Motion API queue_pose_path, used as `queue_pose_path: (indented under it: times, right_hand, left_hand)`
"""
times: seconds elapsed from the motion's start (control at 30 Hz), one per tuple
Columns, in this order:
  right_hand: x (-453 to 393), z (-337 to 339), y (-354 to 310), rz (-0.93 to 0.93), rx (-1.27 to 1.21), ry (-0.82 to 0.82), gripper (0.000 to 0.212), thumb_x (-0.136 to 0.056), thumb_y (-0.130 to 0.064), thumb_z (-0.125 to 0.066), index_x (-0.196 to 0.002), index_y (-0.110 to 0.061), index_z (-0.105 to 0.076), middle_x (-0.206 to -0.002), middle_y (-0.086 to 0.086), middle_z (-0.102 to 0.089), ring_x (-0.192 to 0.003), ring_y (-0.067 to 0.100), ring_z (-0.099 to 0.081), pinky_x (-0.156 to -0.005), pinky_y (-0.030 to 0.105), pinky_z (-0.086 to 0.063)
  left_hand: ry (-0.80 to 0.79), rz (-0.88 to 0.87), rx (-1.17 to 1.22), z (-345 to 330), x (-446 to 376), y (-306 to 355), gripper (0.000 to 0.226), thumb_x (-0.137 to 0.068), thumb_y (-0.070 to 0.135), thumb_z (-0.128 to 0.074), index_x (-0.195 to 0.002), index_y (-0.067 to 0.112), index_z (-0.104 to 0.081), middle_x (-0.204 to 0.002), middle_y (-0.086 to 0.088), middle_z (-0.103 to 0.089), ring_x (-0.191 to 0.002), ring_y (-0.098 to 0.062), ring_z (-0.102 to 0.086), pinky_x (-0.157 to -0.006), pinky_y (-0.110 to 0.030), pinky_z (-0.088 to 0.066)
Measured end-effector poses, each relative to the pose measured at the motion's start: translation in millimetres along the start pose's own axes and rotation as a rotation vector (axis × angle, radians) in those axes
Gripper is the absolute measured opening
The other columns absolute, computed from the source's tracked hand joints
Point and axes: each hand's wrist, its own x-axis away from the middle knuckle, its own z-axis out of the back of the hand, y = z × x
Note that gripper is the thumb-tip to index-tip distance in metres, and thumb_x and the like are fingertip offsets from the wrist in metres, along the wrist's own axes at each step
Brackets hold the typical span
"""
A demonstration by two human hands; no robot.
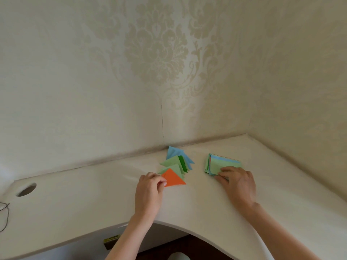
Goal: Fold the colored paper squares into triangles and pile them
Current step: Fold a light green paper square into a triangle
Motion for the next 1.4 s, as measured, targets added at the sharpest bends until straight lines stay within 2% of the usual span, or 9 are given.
queue_pose_path:
  times: [0.23,0.33,0.43,0.57,0.73,0.87,1.07,1.27,1.4]
  right_hand:
    - [6.2,9.9,7.6,0.107,0.002,0.253,0.011,-0.076,-0.009,-0.078,-0.083,-0.018,-0.076,-0.098,0.000,-0.072,-0.085,0.029,-0.066,-0.074,0.039,-0.044]
    - [9.2,23.1,7.3,0.113,-0.073,0.391,0.011,-0.085,-0.017,-0.065,-0.085,-0.016,-0.076,-0.099,-0.002,-0.071,-0.083,0.024,-0.063,-0.075,0.037,-0.040]
    - [15.2,36.6,-3.3,0.233,-0.163,0.464,0.011,-0.085,-0.019,-0.065,-0.086,-0.016,-0.076,-0.095,-0.005,-0.070,-0.082,0.019,-0.060,-0.074,0.037,-0.038]
    - [35.0,32.8,-21.6,0.487,-0.200,0.341,0.007,-0.087,-0.024,-0.069,-0.086,-0.022,-0.076,-0.092,-0.009,-0.067,-0.082,0.017,-0.060,-0.072,0.039,-0.042]
    - [52.5,2.4,-14.2,0.514,-0.170,0.169,0.020,-0.091,-0.036,-0.056,-0.086,-0.034,-0.075,-0.091,-0.017,-0.067,-0.084,0.010,-0.061,-0.071,0.032,-0.040]
    - [53.8,0.0,-14.4,0.462,-0.195,0.062,0.019,-0.086,-0.040,-0.057,-0.083,-0.036,-0.075,-0.087,-0.019,-0.067,-0.081,0.005,-0.062,-0.068,0.030,-0.045]
    - [56.4,6.1,-15.0,0.354,-0.297,-0.125,0.021,-0.084,-0.047,-0.059,-0.085,-0.033,-0.075,-0.093,-0.020,-0.065,-0.087,0.003,-0.060,-0.071,0.030,-0.053]
    - [53.7,7.3,-15.5,0.273,-0.395,-0.201,0.027,-0.081,-0.056,-0.062,-0.085,-0.032,-0.074,-0.093,-0.023,-0.063,-0.091,-0.001,-0.057,-0.078,0.032,-0.051]
    - [47.3,7.8,-20.9,0.210,-0.434,-0.248,0.036,-0.075,-0.064,-0.061,-0.092,-0.033,-0.072,-0.092,-0.025,-0.058,-0.090,-0.003,-0.055,-0.083,0.024,-0.047]
  left_hand:
    - [0.010,-0.029,-0.024,1.9,3.7,8.6,0.007,-0.083,0.018,-0.072,-0.090,0.021,-0.072,-0.087,0.009,-0.055,-0.083,-0.013,-0.046,-0.069,-0.031,-0.052]
    - [-0.010,-0.040,-0.030,2.0,7.8,15.8,0.007,-0.083,0.017,-0.071,-0.088,0.021,-0.069,-0.086,0.009,-0.056,-0.082,-0.014,-0.050,-0.067,-0.026,-0.048]
    - [-0.028,-0.063,0.025,0.4,15.6,25.6,0.012,-0.082,0.016,-0.069,-0.090,0.024,-0.067,-0.090,0.014,-0.059,-0.084,-0.010,-0.055,-0.070,-0.019,-0.044]
    - [-0.073,-0.072,0.070,-5.2,24.7,37.8,0.021,-0.084,0.016,-0.066,-0.103,0.026,-0.064,-0.098,0.015,-0.062,-0.089,-0.006,-0.057,-0.074,-0.015,-0.043]
    - [-0.156,-0.128,0.136,-8.1,36.7,46.6,0.029,-0.082,0.018,-0.067,-0.108,0.029,-0.062,-0.104,0.019,-0.056,-0.097,-0.001,-0.052,-0.083,-0.013,-0.042]
    - [-0.197,-0.175,0.169,-10.1,37.7,49.0,0.024,-0.077,0.023,-0.075,-0.099,0.026,-0.067,-0.103,0.021,-0.053,-0.101,0.003,-0.045,-0.086,-0.001,-0.029]
    - [-0.248,-0.238,0.176,-17.4,33.4,51.1,0.011,-0.079,0.033,-0.075,-0.085,0.025,-0.071,-0.094,0.020,-0.058,-0.097,-0.001,-0.048,-0.084,-0.007,-0.033]
    - [-0.259,-0.213,0.194,-19.5,30.9,49.7,0.014,-0.077,0.040,-0.075,-0.076,0.027,-0.069,-0.091,0.020,-0.058,-0.099,0.007,-0.043,-0.083,-0.007,-0.031]
    - [-0.258,-0.170,0.199,-19.2,30.6,51.6,0.014,-0.075,0.041,-0.074,-0.072,0.030,-0.066,-0.089,0.020,-0.056,-0.098,0.007,-0.044,-0.083,-0.009,-0.031]
